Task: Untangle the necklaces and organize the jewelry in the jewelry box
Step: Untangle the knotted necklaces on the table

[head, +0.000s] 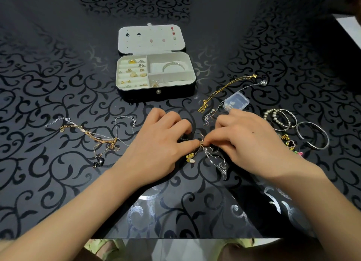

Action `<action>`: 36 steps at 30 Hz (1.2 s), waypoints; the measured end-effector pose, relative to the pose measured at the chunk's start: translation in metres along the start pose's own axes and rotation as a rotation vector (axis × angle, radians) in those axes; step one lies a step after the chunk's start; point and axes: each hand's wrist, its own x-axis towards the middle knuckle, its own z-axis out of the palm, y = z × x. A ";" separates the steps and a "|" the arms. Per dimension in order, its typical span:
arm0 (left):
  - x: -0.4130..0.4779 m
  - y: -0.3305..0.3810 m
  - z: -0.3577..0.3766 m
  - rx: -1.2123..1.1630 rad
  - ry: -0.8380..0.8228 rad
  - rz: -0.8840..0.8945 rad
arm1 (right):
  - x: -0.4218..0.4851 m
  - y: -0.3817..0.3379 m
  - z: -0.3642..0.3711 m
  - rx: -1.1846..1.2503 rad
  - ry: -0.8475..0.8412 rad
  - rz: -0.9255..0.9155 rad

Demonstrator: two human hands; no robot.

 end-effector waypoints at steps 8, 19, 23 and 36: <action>0.000 -0.006 0.003 -0.012 0.045 -0.019 | -0.012 0.005 -0.006 -0.023 -0.029 0.001; 0.002 -0.006 0.002 -0.085 0.029 -0.003 | -0.012 0.002 -0.002 -0.024 0.023 -0.038; 0.004 -0.006 0.002 -0.091 -0.005 0.020 | -0.012 0.002 0.000 -0.022 0.018 -0.042; 0.007 -0.013 0.004 -0.017 0.009 -0.001 | -0.011 0.002 -0.003 -0.036 -0.003 0.005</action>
